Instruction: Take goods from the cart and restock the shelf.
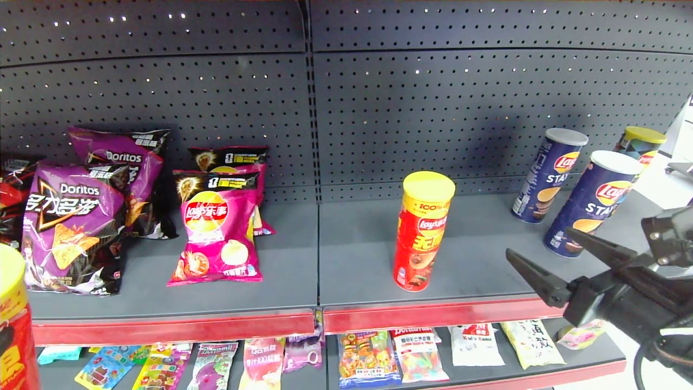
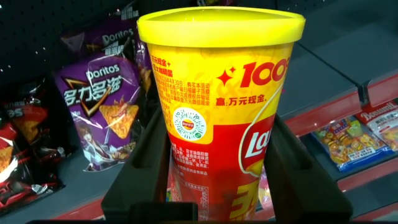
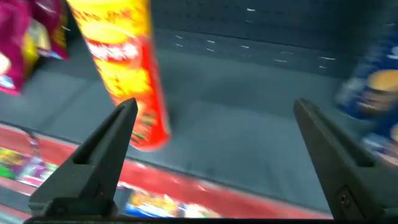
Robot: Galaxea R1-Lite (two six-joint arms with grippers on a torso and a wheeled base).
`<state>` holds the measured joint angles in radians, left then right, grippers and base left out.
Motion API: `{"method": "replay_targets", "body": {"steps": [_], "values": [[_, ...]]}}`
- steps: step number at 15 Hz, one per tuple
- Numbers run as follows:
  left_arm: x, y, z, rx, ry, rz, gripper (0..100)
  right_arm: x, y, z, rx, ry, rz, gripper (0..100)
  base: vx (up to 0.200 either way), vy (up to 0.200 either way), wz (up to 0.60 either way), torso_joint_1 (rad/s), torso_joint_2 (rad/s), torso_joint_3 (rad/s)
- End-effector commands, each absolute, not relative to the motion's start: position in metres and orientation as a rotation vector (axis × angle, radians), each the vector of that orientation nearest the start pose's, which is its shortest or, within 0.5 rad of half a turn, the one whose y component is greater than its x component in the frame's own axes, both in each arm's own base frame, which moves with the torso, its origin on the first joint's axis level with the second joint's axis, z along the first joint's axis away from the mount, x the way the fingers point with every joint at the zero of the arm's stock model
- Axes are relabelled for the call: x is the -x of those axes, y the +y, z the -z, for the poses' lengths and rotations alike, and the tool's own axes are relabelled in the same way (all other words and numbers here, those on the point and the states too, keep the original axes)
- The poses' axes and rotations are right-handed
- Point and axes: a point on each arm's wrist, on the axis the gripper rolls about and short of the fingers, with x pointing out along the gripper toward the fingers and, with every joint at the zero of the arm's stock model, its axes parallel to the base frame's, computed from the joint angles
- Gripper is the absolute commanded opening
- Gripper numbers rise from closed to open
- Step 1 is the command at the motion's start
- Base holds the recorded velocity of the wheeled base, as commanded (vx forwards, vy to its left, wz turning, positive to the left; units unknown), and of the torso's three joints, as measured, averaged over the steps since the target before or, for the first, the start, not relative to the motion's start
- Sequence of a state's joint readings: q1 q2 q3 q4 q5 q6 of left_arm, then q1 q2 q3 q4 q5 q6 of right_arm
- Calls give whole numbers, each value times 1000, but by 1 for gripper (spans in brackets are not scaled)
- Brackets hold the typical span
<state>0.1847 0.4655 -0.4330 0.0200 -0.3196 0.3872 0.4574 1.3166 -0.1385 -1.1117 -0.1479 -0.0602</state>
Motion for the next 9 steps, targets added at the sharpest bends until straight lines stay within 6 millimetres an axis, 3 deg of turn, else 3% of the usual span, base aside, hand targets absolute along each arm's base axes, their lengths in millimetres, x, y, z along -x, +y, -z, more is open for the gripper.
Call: {"method": "replay_targets", "body": {"steps": [1, 5, 9], "values": [[-12, -5, -204, -376, 14, 141, 0, -125, 47, -163, 109, -1, -237, 100, 0, 0, 0, 0, 0, 0], [-19, -4, -215, -360, 20, 150, 0, -105, 13, -166, 151, 13, -10, 100, 0, 0, 0, 0, 0, 0], [-34, -2, -221, -338, 56, 197, 0, -86, -5, -168, 163, 26, 153, 100, 0, 0, 0, 0, 0, 0]]}}
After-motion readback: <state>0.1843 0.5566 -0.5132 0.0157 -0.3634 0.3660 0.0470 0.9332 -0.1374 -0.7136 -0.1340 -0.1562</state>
